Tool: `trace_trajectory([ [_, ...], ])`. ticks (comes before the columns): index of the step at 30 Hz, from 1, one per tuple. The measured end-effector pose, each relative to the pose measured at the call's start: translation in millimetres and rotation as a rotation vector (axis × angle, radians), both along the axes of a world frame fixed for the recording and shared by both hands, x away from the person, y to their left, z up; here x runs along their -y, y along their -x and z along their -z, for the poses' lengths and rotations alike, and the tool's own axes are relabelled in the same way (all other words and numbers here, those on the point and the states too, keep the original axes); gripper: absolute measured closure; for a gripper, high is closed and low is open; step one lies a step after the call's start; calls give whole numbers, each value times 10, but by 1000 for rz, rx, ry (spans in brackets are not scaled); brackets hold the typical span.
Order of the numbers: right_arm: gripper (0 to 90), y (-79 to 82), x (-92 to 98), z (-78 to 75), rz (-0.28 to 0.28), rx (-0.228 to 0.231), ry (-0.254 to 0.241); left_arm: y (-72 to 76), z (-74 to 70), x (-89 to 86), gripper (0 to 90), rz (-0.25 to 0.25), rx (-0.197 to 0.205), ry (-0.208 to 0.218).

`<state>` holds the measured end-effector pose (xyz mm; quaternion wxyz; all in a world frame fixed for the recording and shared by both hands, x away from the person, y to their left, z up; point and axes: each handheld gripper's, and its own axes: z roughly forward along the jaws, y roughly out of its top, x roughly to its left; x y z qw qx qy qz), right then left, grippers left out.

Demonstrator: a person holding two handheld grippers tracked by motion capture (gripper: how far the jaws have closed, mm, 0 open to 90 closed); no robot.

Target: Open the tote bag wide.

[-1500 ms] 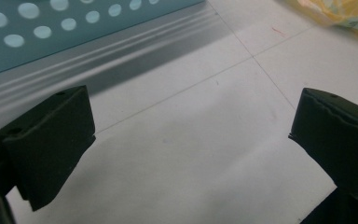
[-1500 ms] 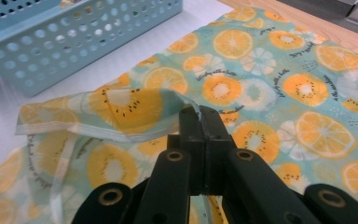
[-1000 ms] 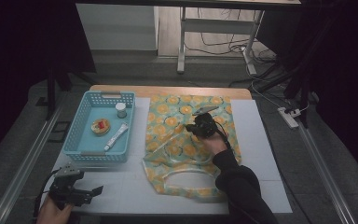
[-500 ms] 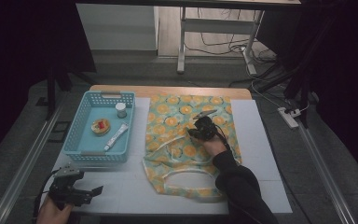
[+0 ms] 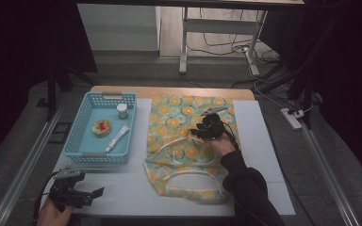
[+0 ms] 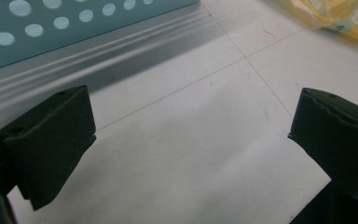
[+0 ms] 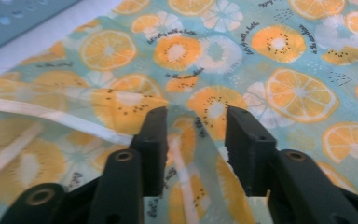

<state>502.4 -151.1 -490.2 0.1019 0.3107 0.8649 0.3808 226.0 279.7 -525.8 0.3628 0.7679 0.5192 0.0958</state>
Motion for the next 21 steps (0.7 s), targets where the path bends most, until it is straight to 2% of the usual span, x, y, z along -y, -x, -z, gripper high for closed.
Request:
trace_trajectory([
  [2,521,13,4,-12,-2,-1,-4,0,0,-1,3,0,0,1],
  [3,470,49,14,-42,-7,4,-9,0,-1,-1,3,0,1,0],
  [4,470,49,14,-42,-7,4,-9,1,-1,-1,3,0,1,0],
  [6,399,94,18,-71,-13,0,-18,1,-1,-1,3,-1,1,1],
  [8,371,105,17,-76,-16,-1,-18,1,-2,-1,3,-2,0,3],
  [11,258,168,10,-89,-23,-9,-5,-1,-1,-4,3,-2,1,3],
  [21,97,326,53,-110,-49,-24,26,-5,-1,-1,4,-4,-1,6],
])
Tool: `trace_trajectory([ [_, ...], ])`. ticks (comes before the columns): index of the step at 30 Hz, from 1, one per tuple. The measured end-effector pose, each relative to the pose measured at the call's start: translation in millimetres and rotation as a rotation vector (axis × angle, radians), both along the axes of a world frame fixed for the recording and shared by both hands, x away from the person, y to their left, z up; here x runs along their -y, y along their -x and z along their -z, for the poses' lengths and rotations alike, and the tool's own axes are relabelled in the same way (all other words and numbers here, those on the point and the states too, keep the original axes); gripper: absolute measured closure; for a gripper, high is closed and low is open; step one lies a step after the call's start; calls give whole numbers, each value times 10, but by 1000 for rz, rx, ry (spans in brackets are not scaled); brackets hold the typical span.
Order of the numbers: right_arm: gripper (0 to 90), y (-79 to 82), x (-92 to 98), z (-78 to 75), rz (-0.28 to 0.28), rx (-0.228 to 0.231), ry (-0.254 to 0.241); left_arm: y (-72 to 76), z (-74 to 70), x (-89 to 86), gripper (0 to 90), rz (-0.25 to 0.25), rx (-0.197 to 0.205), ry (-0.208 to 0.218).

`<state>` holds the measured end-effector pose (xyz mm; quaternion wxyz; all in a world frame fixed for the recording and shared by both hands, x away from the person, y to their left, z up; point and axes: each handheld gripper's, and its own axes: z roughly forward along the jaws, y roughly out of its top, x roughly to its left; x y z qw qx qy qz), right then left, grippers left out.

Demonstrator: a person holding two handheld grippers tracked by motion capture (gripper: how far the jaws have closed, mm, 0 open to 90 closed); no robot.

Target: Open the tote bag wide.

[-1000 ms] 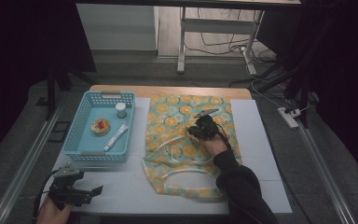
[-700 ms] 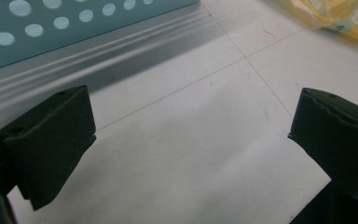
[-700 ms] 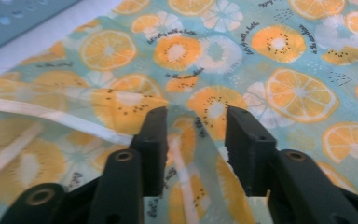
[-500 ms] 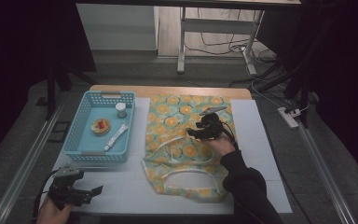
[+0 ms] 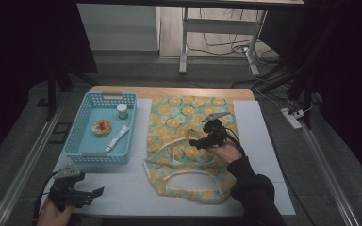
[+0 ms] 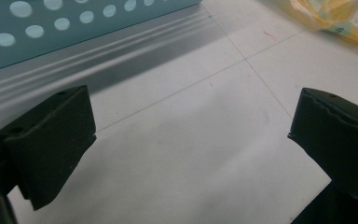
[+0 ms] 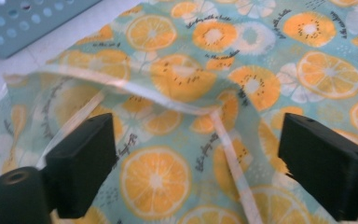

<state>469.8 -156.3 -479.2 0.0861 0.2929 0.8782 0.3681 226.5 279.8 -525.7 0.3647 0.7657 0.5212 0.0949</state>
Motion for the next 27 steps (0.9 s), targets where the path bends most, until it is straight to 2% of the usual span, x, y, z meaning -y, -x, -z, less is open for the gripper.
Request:
trace_trajectory([
  [8,0,146,-2,36,-13,-5,29,-4,1,-3,5,-4,2,4],
  [12,0,240,15,79,-41,-31,35,-5,2,-1,6,-4,1,3],
  [17,0,307,28,126,-53,-40,42,-7,1,-3,6,-3,0,3],
  [24,0,402,52,211,-36,-12,48,-7,1,-6,6,-3,1,6],
  [27,0,447,51,283,-43,-17,74,-7,1,-9,6,-4,2,9],
])
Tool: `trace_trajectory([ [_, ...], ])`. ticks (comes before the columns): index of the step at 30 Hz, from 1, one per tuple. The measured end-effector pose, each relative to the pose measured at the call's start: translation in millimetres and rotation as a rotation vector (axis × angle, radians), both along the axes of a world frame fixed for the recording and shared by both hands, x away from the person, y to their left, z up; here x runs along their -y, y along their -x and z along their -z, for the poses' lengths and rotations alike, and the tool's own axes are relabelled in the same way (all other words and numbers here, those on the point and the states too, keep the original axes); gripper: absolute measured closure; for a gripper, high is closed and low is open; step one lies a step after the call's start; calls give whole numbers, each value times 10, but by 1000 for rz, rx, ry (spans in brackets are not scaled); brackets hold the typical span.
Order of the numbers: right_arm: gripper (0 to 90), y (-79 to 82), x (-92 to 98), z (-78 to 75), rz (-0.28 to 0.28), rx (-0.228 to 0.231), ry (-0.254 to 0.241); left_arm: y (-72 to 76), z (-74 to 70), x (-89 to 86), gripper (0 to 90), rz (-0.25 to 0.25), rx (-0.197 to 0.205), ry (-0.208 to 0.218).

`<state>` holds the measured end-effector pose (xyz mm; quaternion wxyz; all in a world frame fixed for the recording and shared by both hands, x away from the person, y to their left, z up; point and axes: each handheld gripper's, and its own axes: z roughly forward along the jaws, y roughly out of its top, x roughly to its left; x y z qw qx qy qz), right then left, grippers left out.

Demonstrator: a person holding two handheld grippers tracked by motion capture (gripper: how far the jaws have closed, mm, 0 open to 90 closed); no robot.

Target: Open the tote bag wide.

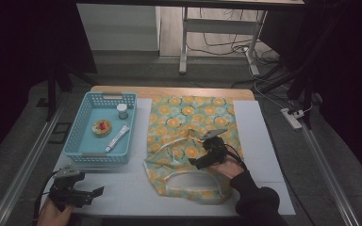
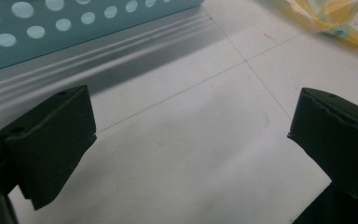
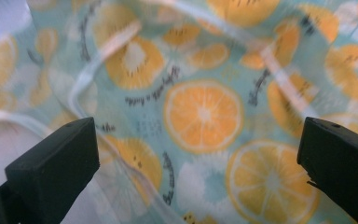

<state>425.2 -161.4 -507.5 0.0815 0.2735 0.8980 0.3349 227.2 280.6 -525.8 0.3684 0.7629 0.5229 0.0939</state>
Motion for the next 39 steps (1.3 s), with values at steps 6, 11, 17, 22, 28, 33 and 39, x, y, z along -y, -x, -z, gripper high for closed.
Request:
trace_trajectory([
  [6,0,59,-32,143,-23,-17,60,-1,0,-1,7,0,0,1],
  [11,0,84,-57,205,-39,8,100,-2,0,-1,7,0,-1,0],
  [17,192,125,-54,174,-87,34,90,-3,1,1,9,0,-2,-3],
  [22,405,170,-67,135,-142,33,89,-3,0,3,11,2,-2,-5],
  [28,674,189,-76,107,-153,25,86,-2,0,6,12,2,0,-5],
  [33,847,194,-72,98,-186,26,88,-1,0,6,13,3,0,-4],
  [39,899,161,-51,75,-172,-7,56,0,-1,5,13,6,1,-3],
])
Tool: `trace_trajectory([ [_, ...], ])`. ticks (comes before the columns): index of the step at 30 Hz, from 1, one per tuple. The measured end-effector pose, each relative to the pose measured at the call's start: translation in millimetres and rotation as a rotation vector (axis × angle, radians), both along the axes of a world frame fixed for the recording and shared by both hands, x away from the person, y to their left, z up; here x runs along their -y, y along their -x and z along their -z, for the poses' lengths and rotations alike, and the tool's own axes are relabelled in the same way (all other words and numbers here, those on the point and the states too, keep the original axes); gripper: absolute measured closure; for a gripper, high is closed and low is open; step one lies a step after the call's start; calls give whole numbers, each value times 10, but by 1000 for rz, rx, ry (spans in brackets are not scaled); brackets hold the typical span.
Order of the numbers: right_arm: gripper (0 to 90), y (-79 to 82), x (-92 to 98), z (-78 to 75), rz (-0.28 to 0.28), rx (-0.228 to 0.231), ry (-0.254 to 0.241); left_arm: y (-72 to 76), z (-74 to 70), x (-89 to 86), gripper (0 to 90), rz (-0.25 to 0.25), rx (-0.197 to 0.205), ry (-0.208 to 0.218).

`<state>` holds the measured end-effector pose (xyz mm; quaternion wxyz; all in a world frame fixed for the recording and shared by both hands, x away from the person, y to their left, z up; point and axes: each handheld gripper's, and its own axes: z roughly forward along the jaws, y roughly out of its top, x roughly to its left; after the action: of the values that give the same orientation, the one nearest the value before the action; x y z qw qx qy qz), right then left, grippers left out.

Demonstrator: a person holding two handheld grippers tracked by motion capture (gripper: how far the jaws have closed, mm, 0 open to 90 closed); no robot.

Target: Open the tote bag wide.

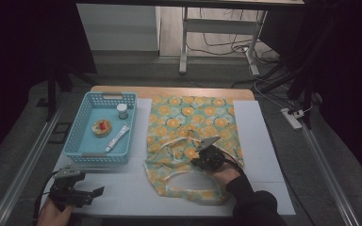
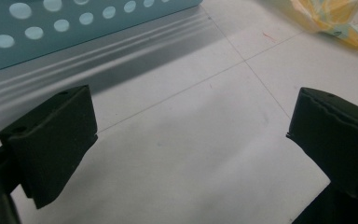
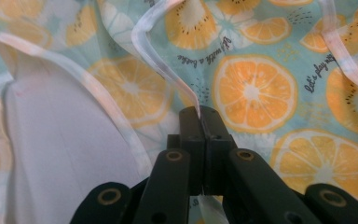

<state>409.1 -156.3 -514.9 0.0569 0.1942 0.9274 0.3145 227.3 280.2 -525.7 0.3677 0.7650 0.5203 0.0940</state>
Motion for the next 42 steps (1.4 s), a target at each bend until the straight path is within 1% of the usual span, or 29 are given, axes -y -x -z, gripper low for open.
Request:
trace_trajectory([
  [3,900,-11,19,-50,-2,-7,-38,-1,1,-4,13,0,-1,3],
  [9,900,-20,22,-130,-8,-2,-53,-1,0,-3,14,0,-2,2],
  [10,900,-23,24,-161,-8,0,-67,-2,0,-4,14,0,-2,2],
  [13,900,-26,24,-192,-9,7,-76,-3,1,-5,14,0,-3,3],
  [17,900,-41,20,-278,-6,19,-114,-4,2,-5,15,-1,-3,4],
  [18,900,-41,20,-278,-6,19,-114,-4,2,-5,15,-1,-3,4],
  [19,900,-49,14,-309,4,23,-123,-5,2,-6,15,-1,-3,5],
  [21,900,-51,11,-322,9,21,-127,-5,2,-6,15,-1,-4,4],
  [24,900,-77,2,-379,27,6,-143,-7,3,-7,16,-1,-5,5],
  [30,900,-99,-48,-480,36,-5,-144,-9,4,-10,16,-3,-8,8],
  [34,900,-108,-104,-561,35,2,-146,-11,4,-13,16,-4,-11,10],
  [35,900,-118,-138,-591,30,-6,-141,-11,5,-14,16,-5,-11,10],
  [39,900,-125,-189,-634,18,-14,-134,-11,5,-18,16,-4,-12,10],
  [42,900,-132,-233,-687,11,-10,-132,-12,6,-19,16,-5,-13,11],
])
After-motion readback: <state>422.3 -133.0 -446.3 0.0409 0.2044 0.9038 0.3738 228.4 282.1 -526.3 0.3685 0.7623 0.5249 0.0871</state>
